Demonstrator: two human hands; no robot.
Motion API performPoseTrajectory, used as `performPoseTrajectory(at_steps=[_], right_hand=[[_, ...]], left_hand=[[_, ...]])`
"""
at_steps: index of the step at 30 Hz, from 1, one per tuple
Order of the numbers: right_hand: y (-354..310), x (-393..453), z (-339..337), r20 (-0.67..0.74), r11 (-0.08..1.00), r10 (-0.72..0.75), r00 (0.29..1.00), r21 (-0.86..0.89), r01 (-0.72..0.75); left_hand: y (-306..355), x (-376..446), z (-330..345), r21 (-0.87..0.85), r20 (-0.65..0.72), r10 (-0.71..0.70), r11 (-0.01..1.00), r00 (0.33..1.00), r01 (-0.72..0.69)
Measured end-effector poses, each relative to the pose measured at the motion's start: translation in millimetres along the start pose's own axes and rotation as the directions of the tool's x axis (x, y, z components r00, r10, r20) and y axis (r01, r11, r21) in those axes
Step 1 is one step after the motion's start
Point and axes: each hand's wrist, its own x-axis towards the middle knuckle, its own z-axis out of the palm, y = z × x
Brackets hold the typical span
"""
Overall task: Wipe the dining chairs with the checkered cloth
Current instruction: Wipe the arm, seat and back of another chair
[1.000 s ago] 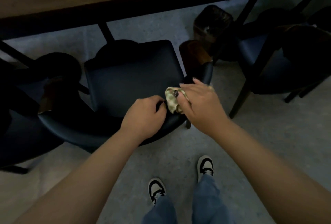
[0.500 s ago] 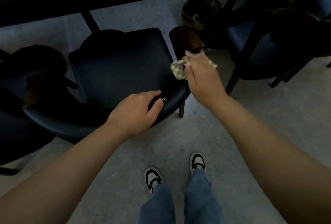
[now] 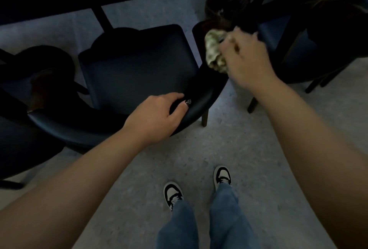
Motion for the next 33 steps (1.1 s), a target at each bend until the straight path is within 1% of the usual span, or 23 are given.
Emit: performPoseTrajectory(at_steps=[1, 2, 3, 4, 7, 10, 12, 14, 17, 19, 21, 22, 25, 27, 29, 30, 31, 32, 33], right_hand=[[6.4, 2.3, 7.4, 0.139, 0.998, 0.003, 0.99, -0.065, 0.006], [11.6, 2.5, 14.3, 0.213, 0.99, -0.015, 0.977, -0.133, 0.045], [15.4, 2.2, 20.0, 0.23, 0.979, -0.056, 0.972, -0.178, 0.099], [16.0, 2.0, 23.0, 0.212, 0.969, -0.099, 0.972, -0.2, 0.142], [10.9, 0.4, 21.2, 0.181, 0.951, -0.149, 0.972, -0.243, 0.192], [1.5, -6.8, 20.8, 0.254, 0.909, -0.211, 0.944, -0.303, 0.285], [-7.2, -19.3, 24.3, 0.272, 0.893, -0.248, 0.93, -0.308, 0.328], [-17.7, -35.4, 29.5, 0.242, 0.898, -0.257, 0.936, -0.299, 0.324], [-39.1, -64.4, 43.6, 0.11, 0.916, -0.272, 0.956, -0.275, 0.292], [-56.0, -83.7, 55.1, 0.035, 0.917, -0.292, 0.956, -0.273, 0.29], [-75.1, -103.6, 66.8, -0.009, 0.929, -0.288, 0.958, -0.247, 0.277], [-86.3, -112.0, 74.6, -0.023, 0.94, -0.276, 0.961, -0.218, 0.264], [-117.9, -131.0, 98.7, -0.024, 0.955, -0.255, 0.967, -0.16, 0.248], [-140.6, -138.4, 117.4, -0.043, 0.954, -0.277, 0.96, -0.136, 0.269], [-161.5, -140.4, 134.4, -0.055, 0.95, -0.304, 0.951, -0.086, 0.299], [-170.9, -140.6, 142.0, -0.049, 0.95, -0.311, 0.949, -0.058, 0.308], [-179.4, -140.1, 149.0, -0.035, 0.95, -0.31, 0.95, -0.034, 0.309], [-186.6, -138.8, 155.7, -0.011, 0.951, -0.309, 0.951, -0.019, 0.309], [-193.2, -136.0, 161.5, 0.022, 0.951, -0.308, 0.951, -0.015, 0.308]], left_hand=[[0.5, -0.4, -0.6, -0.002, 0.001, -0.003, 1.0, 1.0, 0.003], [0.8, -1.2, -0.7, -0.003, -0.002, -0.006, 1.0, 1.0, 0.006], [1.0, -2.2, -0.6, -0.001, -0.009, -0.004, 1.0, 1.0, 0.004], [1.5, -3.3, -0.7, 0.006, -0.015, 0.0, 1.0, 1.0, 0.0], [2.2, -6.3, -2.6, 0.033, -0.017, 0.023, 0.999, 1.0, -0.023], [-4.2, -10.6, -11.8, 0.033, 0.019, 0.041, 0.999, 0.999, -0.042], [-17.8, -15.8, -22.9, 0.101, 0.066, 0.046, 0.993, 0.997, -0.053], [-37.7, -24.6, -37.2, 0.182, 0.1, 0.033, 0.982, 0.994, -0.051], [-73.2, -39.5, -62.6, 0.223, 0.084, 0.012, 0.974, 0.996, -0.03], [-98.8, -47.6, -80.3, 0.269, 0.078, -0.015, 0.963, 0.997, -0.006], [-120.7, -53.7, -93.2, 0.292, 0.046, -0.062, 0.955, 0.997, 0.046], [-130.2, -57.0, -97.7, 0.285, 0.005, -0.092, 0.954, 0.996, 0.087], [-143.7, -60.0, -95.1, 0.195, -0.204, -0.144, 0.963, 0.968, 0.185], [-144.6, -61.9, -90.0, 0.161, -0.346, -0.188, 0.953, 0.919, 0.256], [-145.7, -61.2, -86.0, 0.092, -0.45, -0.268, 0.935, 0.852, 0.342], [-148.3, -59.6, -84.7, 0.02, -0.471, -0.329, 0.924, 0.818, 0.383], [-150.1, -56.1, -85.6, -0.092, -0.47, -0.4, 0.909, 0.786, 0.407], [-151.2, -53.1, -89.1, -0.257, -0.442, -0.482, 0.876, 0.757, 0.408], [-151.1, -49.6, -94.3, -0.46, -0.382, -0.566, 0.802, 0.731, 0.381]])
